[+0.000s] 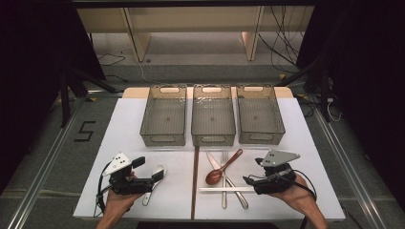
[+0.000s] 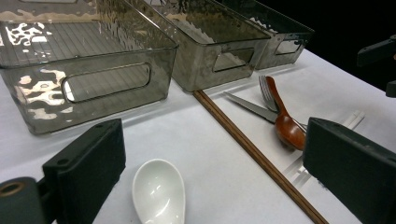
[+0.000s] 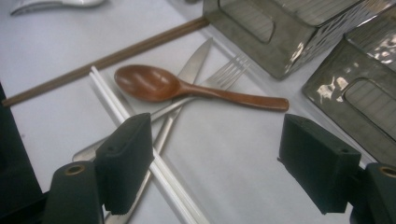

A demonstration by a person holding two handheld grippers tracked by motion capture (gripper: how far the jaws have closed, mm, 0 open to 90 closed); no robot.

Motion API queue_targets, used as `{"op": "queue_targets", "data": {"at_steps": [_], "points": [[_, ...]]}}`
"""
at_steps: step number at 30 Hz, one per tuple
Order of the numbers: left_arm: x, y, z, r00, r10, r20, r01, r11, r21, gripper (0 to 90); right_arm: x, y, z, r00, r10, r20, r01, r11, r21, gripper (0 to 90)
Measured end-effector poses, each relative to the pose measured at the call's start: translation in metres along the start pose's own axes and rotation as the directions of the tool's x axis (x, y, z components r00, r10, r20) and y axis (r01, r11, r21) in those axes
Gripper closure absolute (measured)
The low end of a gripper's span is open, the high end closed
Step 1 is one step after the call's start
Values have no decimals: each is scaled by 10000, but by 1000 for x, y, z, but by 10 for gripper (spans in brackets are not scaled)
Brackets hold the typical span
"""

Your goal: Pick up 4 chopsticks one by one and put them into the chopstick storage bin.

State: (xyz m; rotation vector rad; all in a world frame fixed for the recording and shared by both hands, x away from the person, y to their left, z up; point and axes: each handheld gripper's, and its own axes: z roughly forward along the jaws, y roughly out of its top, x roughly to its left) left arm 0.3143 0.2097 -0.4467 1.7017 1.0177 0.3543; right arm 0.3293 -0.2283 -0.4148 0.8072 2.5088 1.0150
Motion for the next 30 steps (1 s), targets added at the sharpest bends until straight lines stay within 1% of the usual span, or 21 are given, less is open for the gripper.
{"op": "queue_targets", "data": {"at_steps": [1, 2, 3, 4, 8, 10, 11, 12, 13, 16, 18, 21, 22, 23, 25, 26, 27, 29, 30], "points": [[0, 0, 0, 10000, -22, 10, 22, 10000, -3, 55, -3, 3, 2, 9996, -240, -166, 245, 9993, 297, 285], [0, 0, 0, 10000, -9, 10, 9, 10000, 7, 55, -3, 3, 2, 9996, -240, -166, 245, 9993, 297, 285], [0, 0, 0, 10000, 7, 5, -7, 10000, 14, 55, -5, 5, 5, 9985, -510, -200, 520, 9972, 544, 295], [0, 0, 1, 10000, -12, 15, 12, 10000, -6, 55, -5, 6, 7, 9978, -614, -258, 630, 9956, 693, 298], [0, 0, 1, 10000, -13, 23, 13, 10000, 5, 55, -8, 8, 15, 9932, -1027, -551, 1092, 9851, 1331, 337], [0, 0, 1, 10000, -21, 19, 21, 10000, -2, 55, -9, 8, 19, 9903, -1228, -653, 1319, 9784, 1595, 366], [0, 0, 1, 10000, -16, 19, 16, 10000, 0, 55, -9, 8, 21, 9874, -1358, -812, 1481, 9738, 1727, 382], [0, 0, 1, 10000, 12, 15, -12, 10000, 2, 55, -9, 8, 21, 9874, -1358, -812, 1481, 9738, 1727, 382], [0, 0, 1, 10000, 6, 11, -6, 10000, 0, 55, -8, 8, 25, 9837, -1489, -1004, 1668, 9647, 2039, 405], [0, 0, 1, 10000, -1, 13, 1, 10000, -3, 55, -7, 6, 31, 9752, -1739, -1367, 2031, 9489, 2416, 461], [0, 0, 1, 10000, -5, 13, 5, 10000, 3, 55, -7, 5, 34, 9695, -1878, -1576, 2238, 9403, 2565, 491], [0, 0, 1, 10000, 35, 9, -35, 10000, 3, 55, -7, 3, 38, 9642, -1979, -1764, 2421, 9284, 2820, 529], [0, 0, 1, 10000, 15, 20, -15, 10000, 2, 55, -7, 2, 39, 9639, -1944, -1819, 2416, 9258, 2908, 541], [0, 0, 1, 10000, 14, 21, -14, 10000, 4, 55, -7, 2, 40, 9617, -1963, -1911, 2470, 9230, 2951, 551], [0, 0, 1, 10000, 16, 14, -16, 10000, 5, 55, -7, 1, 41, 9611, -1953, -1955, 2481, 9214, 2991, 558], [0, 0, 1, 10000, 12, 9, -12, 10000, 10, 55, -7, 1, 43, 9573, -2033, -2057, 2605, 9152, 3076, 576], [1, 0, 0, 10000, 14, -9, -14, 10000, 13, 55, -7, 0, 44, 9563, -2063, -2071, 2644, 9126, 3118, 579], [1, 0, 0, 10000, 8, -7, -8, 10000, 9, 55, -6, 0, 45, 9518, -2130, -2209, 2771, 9059, 3202, 586], [1, 0, 0, 10000, 12, -11, -12, 10000, 8, 55, -6, 0, 46, 9505, -2190, -2202, 2823, 9049, 3186, 592]]}}
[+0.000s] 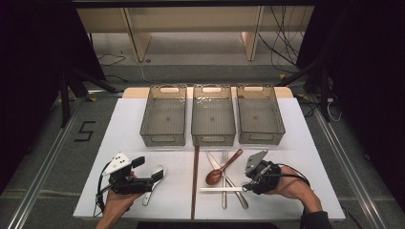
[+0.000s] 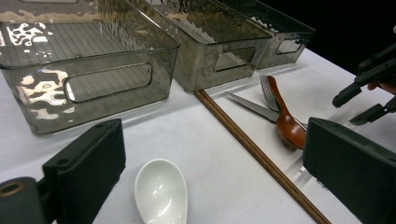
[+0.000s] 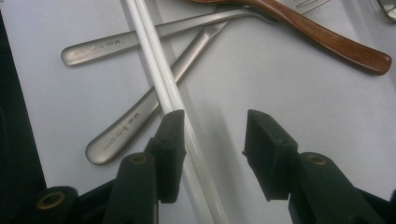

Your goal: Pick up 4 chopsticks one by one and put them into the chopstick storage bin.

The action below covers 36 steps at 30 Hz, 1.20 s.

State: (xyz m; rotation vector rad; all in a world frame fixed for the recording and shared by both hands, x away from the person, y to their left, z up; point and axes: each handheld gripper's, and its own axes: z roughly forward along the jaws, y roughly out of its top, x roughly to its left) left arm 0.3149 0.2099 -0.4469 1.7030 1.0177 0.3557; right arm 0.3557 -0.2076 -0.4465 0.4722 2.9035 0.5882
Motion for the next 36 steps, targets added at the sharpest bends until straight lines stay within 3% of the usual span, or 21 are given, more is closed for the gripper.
{"op": "queue_targets", "data": {"at_steps": [9, 26, 36], "points": [[0, 0, 0, 10000, 20, -6, -20, 10000, 0, 55, -2, 0, 5, 9995, -264, -160, 266, 9995, 143, 642], [0, 0, 0, 10000, 40, -12, -40, 10000, 18, 55, 3, 5, 13, 9961, -883, -54, 885, 9943, 587, 707], [0, 0, 0, 10000, 27, -6, -27, 10000, 14, 55, 6, 9, 16, 9855, -1695, -32, 1690, 9808, 973, 791]]}}
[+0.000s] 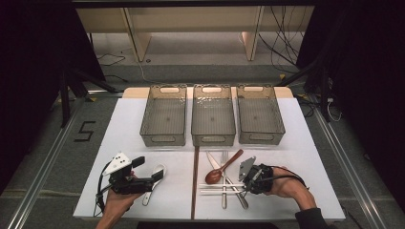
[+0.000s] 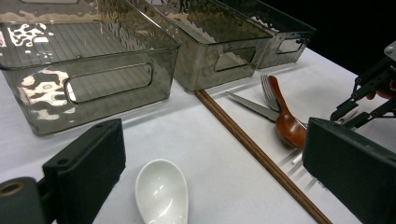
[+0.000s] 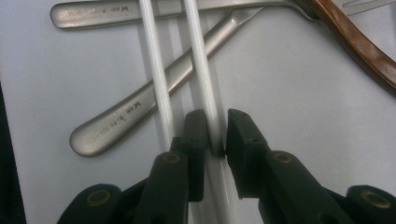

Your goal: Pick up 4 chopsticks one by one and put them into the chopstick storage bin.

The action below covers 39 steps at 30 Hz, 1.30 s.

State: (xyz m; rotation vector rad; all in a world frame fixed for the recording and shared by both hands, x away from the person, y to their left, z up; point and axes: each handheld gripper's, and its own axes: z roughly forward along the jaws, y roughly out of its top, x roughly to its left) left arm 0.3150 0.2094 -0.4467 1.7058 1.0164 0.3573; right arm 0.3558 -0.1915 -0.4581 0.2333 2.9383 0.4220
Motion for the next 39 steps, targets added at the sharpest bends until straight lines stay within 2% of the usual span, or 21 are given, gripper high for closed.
{"op": "queue_targets", "data": {"at_steps": [2, 3, 5, 6, 12, 14, 17, 23, 25, 30, 33, 35, 36, 37, 38, 39], "points": [[0, 0, 0, 10000, 8, -3, -8, 10000, 9, 55, 0, 0, 0, 9999, -103, -23, 103, 9999, 34, 796], [0, 0, 0, 10000, 5, 0, -5, 10000, 4, 55, 1, 1, 0, 9992, -388, 8, 388, 9992, 59, 808], [0, 0, 0, 10000, -13, 2, 13, 10000, -7, 55, 1, 1, 1, 9986, -527, 14, 527, 9986, 60, 814], [0, 0, 0, 10000, -24, 8, 24, 10000, -13, 55, 1, 1, 1, 9970, -769, 75, 768, 9970, 52, 830], [0, 0, 0, 10000, -65, 9, 65, 10000, -58, 55, 3, 0, 0, 9911, -1324, 122, 1324, 9912, 15, 847], [0, 0, 0, 10000, -34, 19, 34, 10000, -6, 55, 3, -1, -1, 9885, -1507, 93, 1508, 9884, -192, 849], [0, 0, 0, 10000, -29, 16, 29, 10000, -17, 55, 4, 0, -4, 9880, -1538, 149, 1542, 9877, -258, 850], [0, 0, 0, 10000, -50, -2, 50, 10000, -76, 55, 4, 2, -14, 9869, -1511, 564, 1542, 9864, -564, 852], [0, 0, 0, 10000, -48, -9, 48, 10000, -71, 55, 2, 3, -18, 9898, -1291, 606, 1340, 9874, -843, 852], [0, 0, 0, 10000, -46, -18, 46, 10000, -76, 55, 1, 5, -22, 9945, -706, 772, 792, 9901, -1155, 852], [0, 0, 0, 10000, -27, -21, 27, 10000, -56, 55, -1, 7, -26, 9964, -178, 829, 297, 9891, -1445, 852], [0, 0, 0, 10000, -27, -21, 26, 10000, -49, 55, -3, 9, -27, 9963, 305, 805, -160, 9843, -1757, 852], [0, 0, 0, 10000, -23, -26, 23, 10000, -45, 55, -3, 9, -27, 9963, 305, 805, -160, 9843, -1757, 852], [0, 0, 0, 10000, -26, -27, 26, 10000, -52, 55, -3, 12, -28, 9949, 667, 756, -505, 9788, -1983, 852], [0, 0, 0, 10000, -28, -29, 28, 10000, -52, 55, -3, 14, -28, 9937, 823, 764, -643, 9747, -2141, 852], [0, 0, 0, 10000, -29, -30, 29, 10000, -56, 55, -3, 14, -28, 9937, 823, 764, -643, 9747, -2141, 852]]}}
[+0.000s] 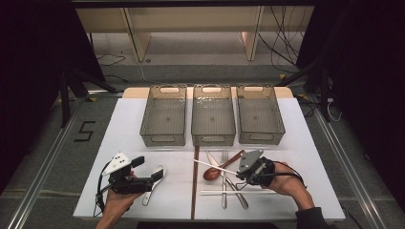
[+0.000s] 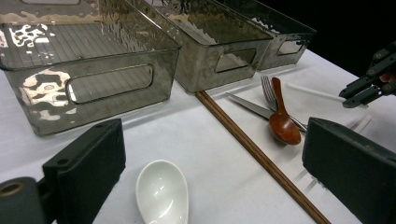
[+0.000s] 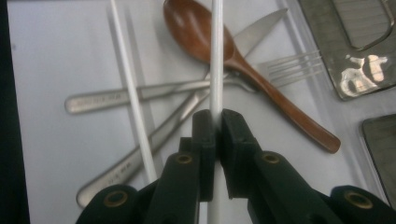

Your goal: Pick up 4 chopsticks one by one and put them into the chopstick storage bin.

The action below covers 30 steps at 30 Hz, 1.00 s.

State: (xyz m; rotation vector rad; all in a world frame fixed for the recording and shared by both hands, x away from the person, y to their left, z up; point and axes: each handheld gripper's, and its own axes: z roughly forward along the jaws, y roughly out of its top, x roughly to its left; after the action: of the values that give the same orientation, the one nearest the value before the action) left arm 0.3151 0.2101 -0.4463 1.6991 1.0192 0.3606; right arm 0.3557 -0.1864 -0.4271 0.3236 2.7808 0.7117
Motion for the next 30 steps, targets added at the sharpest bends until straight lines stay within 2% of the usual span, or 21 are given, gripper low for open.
{"op": "queue_targets", "data": {"at_steps": [2, 4, 7, 9, 11, 12, 14, 16, 19, 21, 25, 28, 30], "points": [[0, 0, 0, 10000, 8, -7, -8, 10000, 5, 55, 0, 3, 0, 9997, 262, 31, -262, 9996, -123, 852], [0, 0, 0, 10000, 4, -9, -4, 10000, 2, 55, 1, 8, 0, 9974, 724, 54, -722, 9968, -339, 852], [0, 0, 0, 10000, -27, -13, 27, 10000, -19, 55, 0, 12, -1, 9917, 1283, 64, -1275, 9893, -705, 852], [0, 0, 0, 10000, -17, -4, 17, 10000, -25, 55, 0, 13, 0, 9900, 1407, 68, -1398, 9872, -765, 852], [0, 0, 1, 10000, -26, 0, 26, 10000, -16, 55, 1, 16, 0, 9855, 1691, 138, -1673, 9819, -886, 851], [0, 0, 0, 10000, 1, 0, -1, 10000, 32, 55, 1, 18, 1, 9800, 1981, 170, -1955, 9756, -1000, 852], [0, 0, 1, 9999, -115, 52, 115, 9999, -16, 55, 2, 20, 2, 9752, 2198, 241, -2162, 9707, -1049, 852], [0, 0, 1, 9999, -131, 68, 131, 9999, 6, 55, 2, 22, 3, 9735, 2271, 264, -2228, 9684, -1124, 851], [-1, 1, 1, 9964, -676, 510, 682, 9976, -103, 55, 6, 27, 5, 9732, 2268, 380, -2199, 9663, -1339, 851], [-3, 2, 1, 9980, -494, 381, 499, 9987, -103, 55, 7, 28, 5, 9733, 2266, 379, -2196, 9659, -1369, 851], [-7, 4, 5, 9956, -734, 585, 742, 9972, -123, 60, 10, 34, 5, 9622, 2705, 320, -2614, 9502, -1697, 851], [-14, 8, 12, 9943, -793, 713, 794, 9968, 7, 65, 12, 37, 6, 9577, 2857, 330, -2754, 9442, -1808, 851], [-19, 10, 18, 9907, -965, 960, 958, 9953, 124, 78, 13, 39, 7, 9521, 3047, 272, -2937, 9354, -1970, 851]]}}
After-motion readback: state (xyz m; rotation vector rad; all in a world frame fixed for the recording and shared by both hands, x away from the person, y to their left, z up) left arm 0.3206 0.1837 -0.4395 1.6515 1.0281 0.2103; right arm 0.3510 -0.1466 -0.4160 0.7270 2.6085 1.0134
